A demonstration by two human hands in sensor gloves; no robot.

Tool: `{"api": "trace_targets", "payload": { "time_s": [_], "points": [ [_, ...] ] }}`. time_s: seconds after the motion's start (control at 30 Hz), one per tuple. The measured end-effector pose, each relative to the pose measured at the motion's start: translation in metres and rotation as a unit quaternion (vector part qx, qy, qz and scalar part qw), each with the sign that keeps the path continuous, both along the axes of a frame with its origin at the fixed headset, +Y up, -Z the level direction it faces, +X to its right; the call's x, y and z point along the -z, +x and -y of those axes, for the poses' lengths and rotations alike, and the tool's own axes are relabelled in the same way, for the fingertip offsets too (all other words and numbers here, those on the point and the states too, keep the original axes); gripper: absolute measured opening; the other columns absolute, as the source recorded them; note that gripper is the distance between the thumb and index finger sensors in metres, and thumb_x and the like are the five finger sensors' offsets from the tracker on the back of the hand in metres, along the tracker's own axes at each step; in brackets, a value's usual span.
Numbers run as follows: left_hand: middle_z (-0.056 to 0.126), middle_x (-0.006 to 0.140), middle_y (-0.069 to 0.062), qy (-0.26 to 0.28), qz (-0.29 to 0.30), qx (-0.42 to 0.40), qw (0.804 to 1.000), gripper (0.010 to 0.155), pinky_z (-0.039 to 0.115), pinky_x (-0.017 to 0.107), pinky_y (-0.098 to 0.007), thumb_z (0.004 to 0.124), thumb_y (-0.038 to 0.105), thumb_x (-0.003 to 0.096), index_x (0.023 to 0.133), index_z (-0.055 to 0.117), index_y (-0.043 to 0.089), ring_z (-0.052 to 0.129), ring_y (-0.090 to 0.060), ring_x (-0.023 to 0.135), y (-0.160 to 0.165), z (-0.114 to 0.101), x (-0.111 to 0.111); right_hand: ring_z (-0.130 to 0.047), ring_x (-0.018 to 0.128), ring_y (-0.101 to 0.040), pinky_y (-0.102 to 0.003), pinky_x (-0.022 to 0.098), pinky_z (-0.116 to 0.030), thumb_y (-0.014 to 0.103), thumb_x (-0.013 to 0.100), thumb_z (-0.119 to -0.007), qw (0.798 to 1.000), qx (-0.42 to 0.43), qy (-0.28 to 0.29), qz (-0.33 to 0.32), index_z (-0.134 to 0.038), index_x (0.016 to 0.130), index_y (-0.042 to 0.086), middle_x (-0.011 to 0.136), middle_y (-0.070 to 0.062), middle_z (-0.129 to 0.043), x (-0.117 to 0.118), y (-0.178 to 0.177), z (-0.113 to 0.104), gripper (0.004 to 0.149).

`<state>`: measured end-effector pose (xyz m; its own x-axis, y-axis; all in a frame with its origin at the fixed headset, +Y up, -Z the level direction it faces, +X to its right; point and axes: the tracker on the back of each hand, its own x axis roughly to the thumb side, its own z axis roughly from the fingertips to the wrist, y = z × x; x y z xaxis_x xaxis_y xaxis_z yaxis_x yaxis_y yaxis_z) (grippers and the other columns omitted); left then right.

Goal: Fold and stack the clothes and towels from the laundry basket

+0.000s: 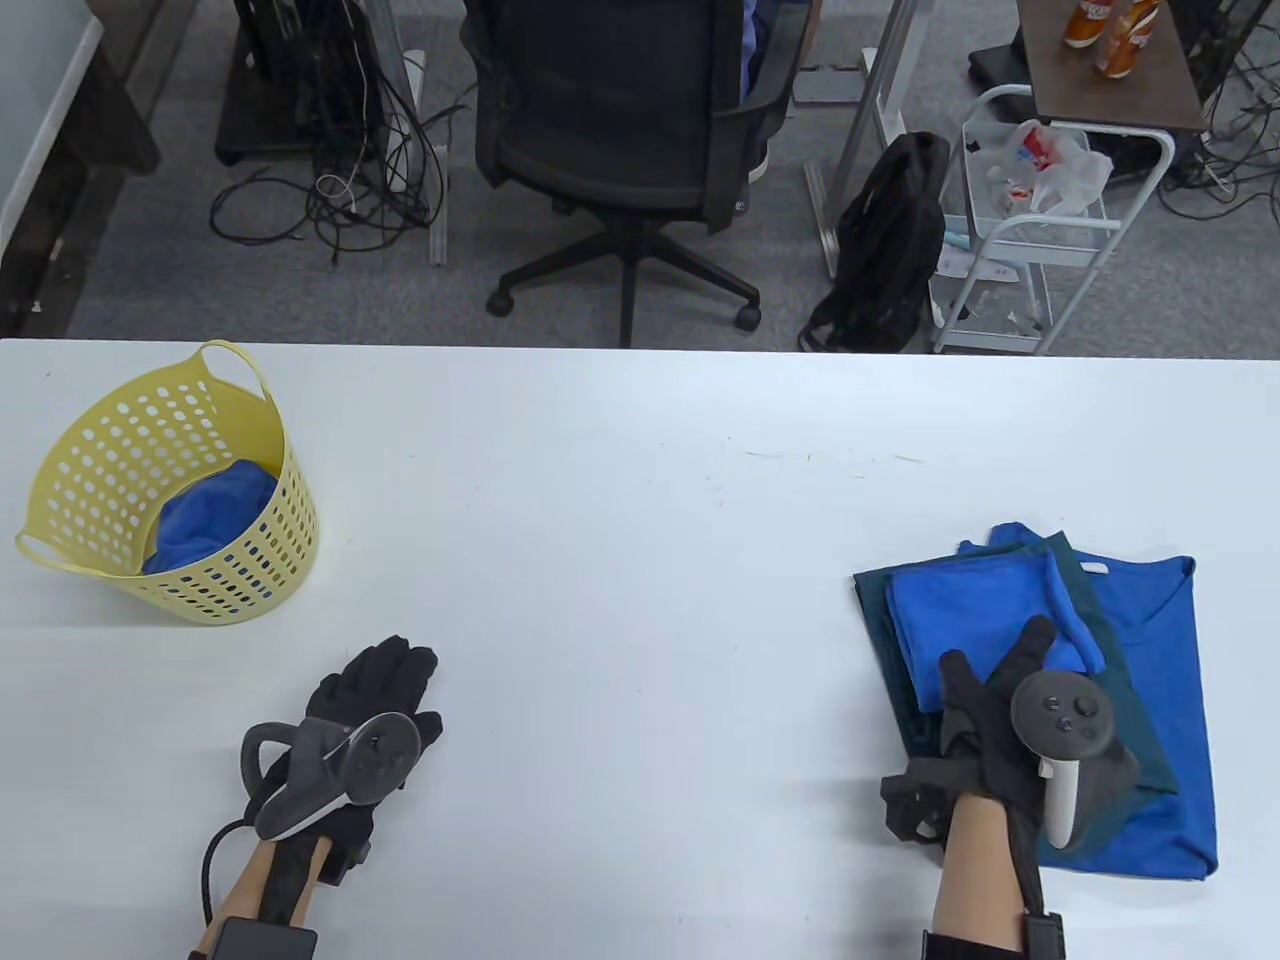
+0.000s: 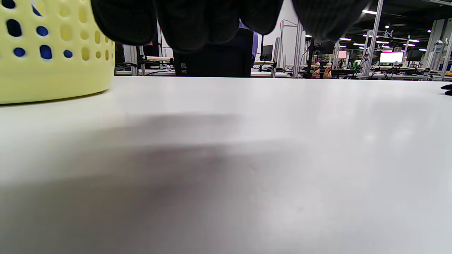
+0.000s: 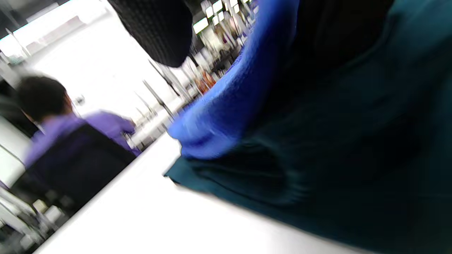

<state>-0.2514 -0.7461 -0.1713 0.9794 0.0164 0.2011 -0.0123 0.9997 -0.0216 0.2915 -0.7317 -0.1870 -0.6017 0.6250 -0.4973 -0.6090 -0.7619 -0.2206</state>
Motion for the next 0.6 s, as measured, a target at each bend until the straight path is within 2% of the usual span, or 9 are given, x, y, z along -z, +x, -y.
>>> {"api": "trace_targets", "payload": {
  "time_s": [0.03, 0.07, 0.13, 0.17, 0.23, 0.33, 0.4, 0.5, 0.6],
  "points": [
    [0.060, 0.121, -0.016, -0.002, 0.001, 0.002, 1.000, 0.074, 0.070, 0.072, -0.059, 0.072, 0.053, 0.0520, 0.117, 0.052, 0.023, 0.073, -0.039, 0.106, 0.000, 0.001, 0.000, -0.055, 0.086, -0.068, -0.066, 0.060, -0.066, 0.033, 0.066, -0.071, 0.999, -0.031, 0.013, -0.005, -0.031, 0.119, 0.006, 0.104, -0.053, -0.012, -0.002, -0.008, -0.012, 0.071],
    [0.060, 0.121, -0.016, -0.004, 0.001, 0.003, 1.000, 0.074, 0.070, 0.072, -0.059, 0.072, 0.053, 0.0520, 0.117, 0.052, 0.022, 0.073, -0.039, 0.106, 0.000, 0.002, 0.000, -0.056, 0.086, -0.067, -0.066, 0.060, -0.066, 0.033, 0.066, -0.071, 0.998, -0.056, 0.027, -0.012, -0.036, 0.119, 0.005, 0.106, -0.053, -0.018, -0.003, -0.013, -0.021, 0.069],
    [0.060, 0.121, -0.017, -0.007, 0.000, 0.007, 1.000, 0.075, 0.070, 0.072, -0.059, 0.072, 0.053, 0.0520, 0.117, 0.052, 0.022, 0.073, -0.039, 0.106, 0.001, 0.003, 0.000, -0.058, 0.088, -0.065, -0.066, 0.060, -0.066, 0.034, 0.065, -0.073, 0.985, -0.126, 0.110, -0.049, -0.045, 0.116, 0.001, 0.109, -0.049, -0.033, -0.008, -0.037, -0.048, 0.068],
    [0.060, 0.121, -0.016, -0.007, 0.000, 0.008, 1.000, 0.075, 0.070, 0.072, -0.059, 0.072, 0.053, 0.0520, 0.117, 0.052, 0.022, 0.073, -0.039, 0.106, 0.001, 0.003, 0.000, -0.057, 0.089, -0.064, -0.067, 0.061, -0.065, 0.034, 0.064, -0.074, 0.979, -0.135, 0.139, -0.065, -0.047, 0.115, -0.001, 0.110, -0.047, -0.035, -0.009, -0.043, -0.054, 0.068],
    [0.060, 0.121, -0.016, -0.007, 0.000, 0.010, 1.000, 0.075, 0.070, 0.072, -0.059, 0.072, 0.053, 0.0518, 0.117, 0.052, 0.023, 0.073, -0.039, 0.106, 0.001, 0.003, 0.000, -0.059, 0.092, -0.060, -0.070, 0.062, -0.063, 0.035, 0.062, -0.075, 0.948, -0.138, 0.243, -0.154, -0.050, 0.114, 0.000, 0.112, -0.040, -0.043, -0.013, -0.068, -0.067, 0.067],
    [0.059, 0.121, -0.017, -0.010, -0.001, 0.007, 1.000, 0.075, 0.070, 0.072, -0.059, 0.072, 0.053, 0.0521, 0.117, 0.051, 0.023, 0.072, -0.039, 0.106, 0.000, 0.004, 0.000, -0.061, 0.094, -0.057, -0.071, 0.062, -0.063, 0.034, 0.061, -0.077, 0.919, -0.085, 0.301, -0.241, -0.054, 0.112, 0.001, 0.113, -0.035, -0.048, -0.014, -0.095, -0.068, 0.065],
    [0.059, 0.121, -0.017, -0.013, -0.001, 0.010, 1.000, 0.074, 0.070, 0.072, -0.059, 0.072, 0.053, 0.0522, 0.117, 0.052, 0.022, 0.072, -0.039, 0.106, 0.000, 0.005, 0.001, -0.059, 0.096, -0.057, -0.072, 0.063, -0.062, 0.034, 0.061, -0.077, 0.908, -0.068, 0.285, -0.301, -0.053, 0.113, 0.002, 0.114, -0.034, -0.046, -0.010, -0.115, -0.059, 0.065],
    [0.059, 0.121, -0.017, -0.020, -0.003, 0.016, 1.000, 0.074, 0.070, 0.072, -0.059, 0.072, 0.053, 0.0519, 0.117, 0.052, 0.023, 0.072, -0.039, 0.106, 0.001, 0.008, 0.001, -0.057, 0.096, -0.058, -0.073, 0.063, -0.061, 0.035, 0.061, -0.076, 0.905, -0.097, 0.224, -0.349, -0.053, 0.113, 0.003, 0.114, -0.035, -0.046, -0.003, -0.135, -0.037, 0.065],
    [0.058, 0.122, -0.017, -0.024, -0.004, 0.022, 0.999, 0.074, 0.070, 0.072, -0.059, 0.072, 0.053, 0.0521, 0.117, 0.052, 0.023, 0.071, -0.040, 0.107, 0.001, 0.009, 0.001, -0.057, 0.096, -0.059, -0.073, 0.063, -0.061, 0.034, 0.061, -0.076, 0.902, -0.119, 0.186, -0.370, -0.053, 0.113, 0.003, 0.114, -0.035, -0.046, 0.001, -0.144, -0.019, 0.065]
  ]
}}
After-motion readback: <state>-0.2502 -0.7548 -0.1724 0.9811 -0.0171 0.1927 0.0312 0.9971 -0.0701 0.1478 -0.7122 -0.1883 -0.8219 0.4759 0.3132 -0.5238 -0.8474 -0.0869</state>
